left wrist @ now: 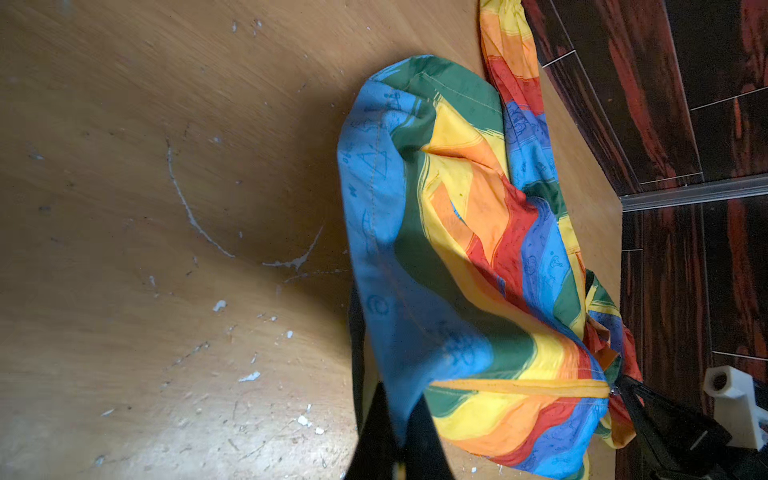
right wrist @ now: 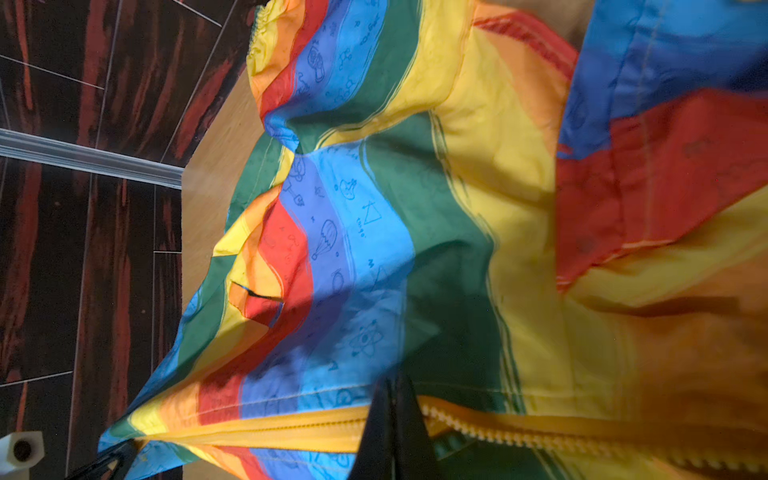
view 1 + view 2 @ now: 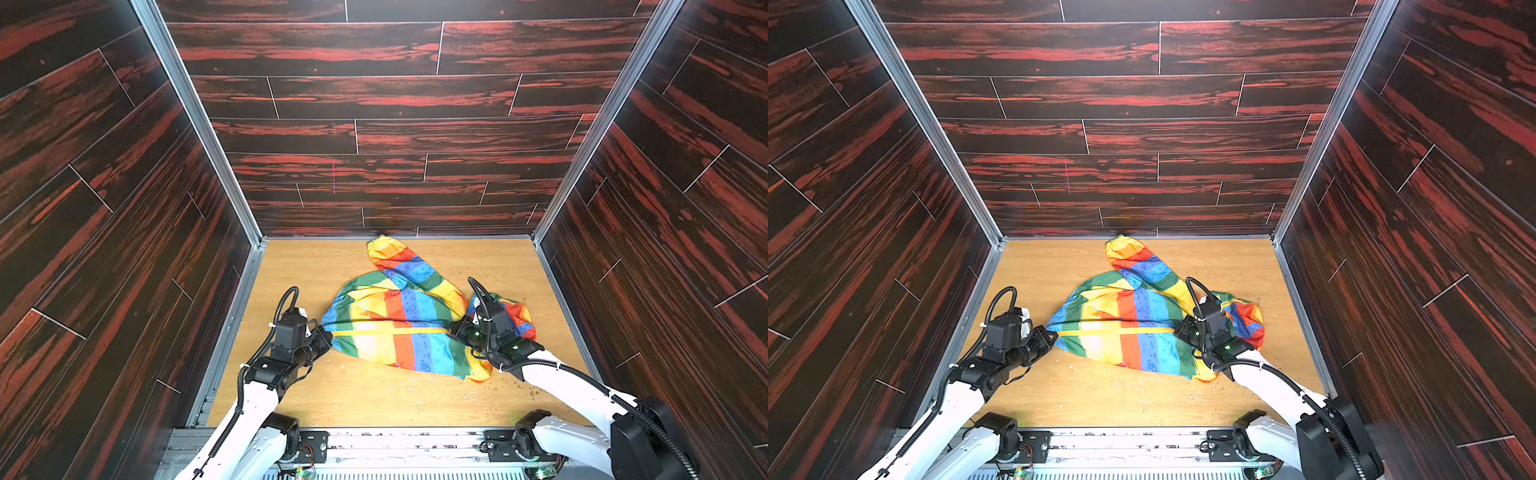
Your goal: Zip up the jacket
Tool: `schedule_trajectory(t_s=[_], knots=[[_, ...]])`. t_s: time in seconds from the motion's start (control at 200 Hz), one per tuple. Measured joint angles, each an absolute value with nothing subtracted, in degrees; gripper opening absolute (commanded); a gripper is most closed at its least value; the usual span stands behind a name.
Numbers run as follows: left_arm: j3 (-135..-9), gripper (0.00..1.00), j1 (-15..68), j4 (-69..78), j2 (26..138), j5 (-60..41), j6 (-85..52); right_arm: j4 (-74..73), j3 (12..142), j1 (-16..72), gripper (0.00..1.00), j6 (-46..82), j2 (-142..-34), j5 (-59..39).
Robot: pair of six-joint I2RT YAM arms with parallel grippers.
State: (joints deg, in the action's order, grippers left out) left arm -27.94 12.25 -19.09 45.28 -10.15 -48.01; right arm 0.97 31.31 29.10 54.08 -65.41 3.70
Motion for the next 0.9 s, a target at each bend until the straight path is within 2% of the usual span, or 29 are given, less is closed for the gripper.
schedule_trajectory(t_s=[0.902], knots=[[-27.94,0.0,11.84,-22.22,45.25,-5.5,-47.86,6.39,30.46,20.71,0.0,51.13,-59.83,2.33]])
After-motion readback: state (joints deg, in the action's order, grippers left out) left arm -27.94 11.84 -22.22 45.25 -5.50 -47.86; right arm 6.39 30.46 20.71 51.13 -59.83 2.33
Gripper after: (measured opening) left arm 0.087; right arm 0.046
